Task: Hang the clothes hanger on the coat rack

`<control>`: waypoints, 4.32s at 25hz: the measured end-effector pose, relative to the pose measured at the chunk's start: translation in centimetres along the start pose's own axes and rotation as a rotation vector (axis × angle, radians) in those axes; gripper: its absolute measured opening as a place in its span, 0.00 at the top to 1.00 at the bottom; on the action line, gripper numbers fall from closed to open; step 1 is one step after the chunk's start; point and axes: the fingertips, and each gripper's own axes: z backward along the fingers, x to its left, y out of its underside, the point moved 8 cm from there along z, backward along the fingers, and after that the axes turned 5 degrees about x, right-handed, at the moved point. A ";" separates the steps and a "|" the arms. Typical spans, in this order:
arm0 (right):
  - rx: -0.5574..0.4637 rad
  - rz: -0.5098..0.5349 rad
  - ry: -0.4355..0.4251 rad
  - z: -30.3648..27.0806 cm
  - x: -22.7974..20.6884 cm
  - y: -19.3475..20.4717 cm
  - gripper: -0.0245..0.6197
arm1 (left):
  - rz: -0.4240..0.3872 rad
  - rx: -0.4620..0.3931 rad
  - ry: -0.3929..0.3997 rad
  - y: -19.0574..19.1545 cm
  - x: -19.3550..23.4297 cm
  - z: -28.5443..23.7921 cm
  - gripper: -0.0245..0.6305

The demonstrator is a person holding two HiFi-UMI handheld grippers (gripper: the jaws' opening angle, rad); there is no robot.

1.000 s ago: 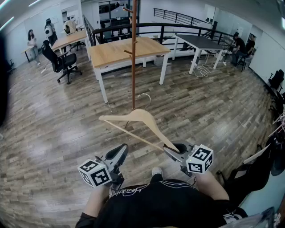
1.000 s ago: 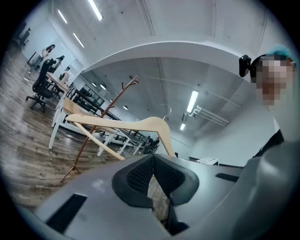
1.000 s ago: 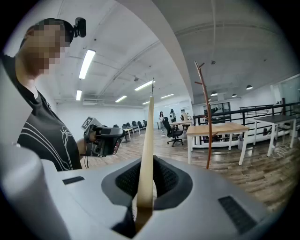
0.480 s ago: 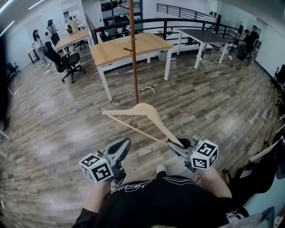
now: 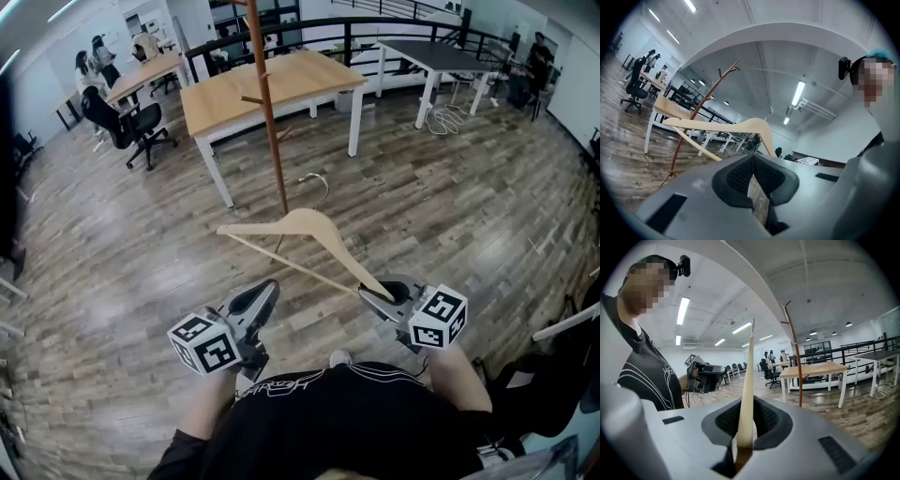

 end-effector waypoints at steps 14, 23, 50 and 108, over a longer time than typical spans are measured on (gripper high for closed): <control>0.001 0.074 0.012 1.7 -14.8 -2.1 0.86 | -0.049 0.028 0.027 -4.7 2.2 -15.0 0.95; 0.000 0.081 0.002 0.0 -18.5 -2.9 0.86 | -0.062 0.022 0.022 -6.7 4.6 -17.3 0.95; 0.081 0.160 -0.196 -20.3 -43.1 -15.3 0.86 | 0.015 -0.132 -0.151 -23.4 28.6 -28.7 0.95; 0.190 0.353 -0.704 -40.8 -61.8 -18.6 0.85 | 0.115 -0.432 -0.794 -22.6 26.9 -38.2 0.95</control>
